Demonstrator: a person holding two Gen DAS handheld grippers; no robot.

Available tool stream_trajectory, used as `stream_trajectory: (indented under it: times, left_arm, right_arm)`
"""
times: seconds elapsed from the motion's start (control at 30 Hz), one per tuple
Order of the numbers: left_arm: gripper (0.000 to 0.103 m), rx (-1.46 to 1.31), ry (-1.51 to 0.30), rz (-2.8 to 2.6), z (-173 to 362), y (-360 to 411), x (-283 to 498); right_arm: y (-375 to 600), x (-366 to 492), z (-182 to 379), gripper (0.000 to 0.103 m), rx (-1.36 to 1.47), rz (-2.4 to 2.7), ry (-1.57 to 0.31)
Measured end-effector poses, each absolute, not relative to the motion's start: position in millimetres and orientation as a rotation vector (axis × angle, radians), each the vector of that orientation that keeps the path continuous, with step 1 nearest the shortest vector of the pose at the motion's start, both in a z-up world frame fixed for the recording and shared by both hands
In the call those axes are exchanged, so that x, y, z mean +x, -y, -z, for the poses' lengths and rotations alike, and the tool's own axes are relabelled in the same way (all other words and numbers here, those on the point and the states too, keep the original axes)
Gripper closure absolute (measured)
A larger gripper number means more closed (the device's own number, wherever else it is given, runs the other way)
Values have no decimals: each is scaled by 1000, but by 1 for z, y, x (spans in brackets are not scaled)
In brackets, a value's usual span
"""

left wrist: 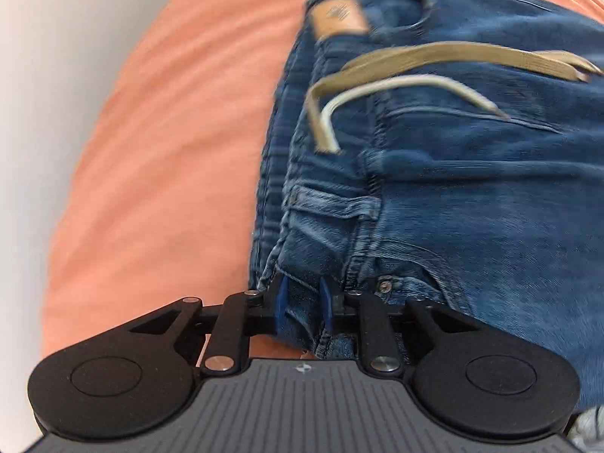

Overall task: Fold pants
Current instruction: 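Lift the waistband with the left gripper while the right gripper grasps a leg hem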

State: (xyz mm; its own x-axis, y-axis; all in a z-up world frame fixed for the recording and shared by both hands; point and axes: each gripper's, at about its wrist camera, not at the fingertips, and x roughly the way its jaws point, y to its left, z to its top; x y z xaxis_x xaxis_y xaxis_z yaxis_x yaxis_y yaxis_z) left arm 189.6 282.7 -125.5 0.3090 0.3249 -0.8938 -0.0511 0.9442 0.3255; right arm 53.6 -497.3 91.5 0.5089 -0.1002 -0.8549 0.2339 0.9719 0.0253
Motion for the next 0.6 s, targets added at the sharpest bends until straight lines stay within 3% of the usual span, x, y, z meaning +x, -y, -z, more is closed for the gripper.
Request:
stream_trajectory:
  times: [0.17,0.3,0.33,0.5,0.6]
  left_arm:
    - [78,492,-1164,-58,94,-242,160]
    - [78,698,-1157,110,87,-212,132]
    - [76,750,-1156,147,87,-206,125]
    - [46,989,-1142,269,101,-182,98]
    - [43,1214,-1084,318,119,-172,78]
  right_arm:
    - [500,33,-81,26,-119,12,-1013]
    - [500,27,-35,58,-370,-45,-1068]
    - [502,27,-18,60,-424,-65,-1081]
    - [494,31,50,61,-607,-175,-1112]
    - [487,37,77,61,-691,-214,-1119]
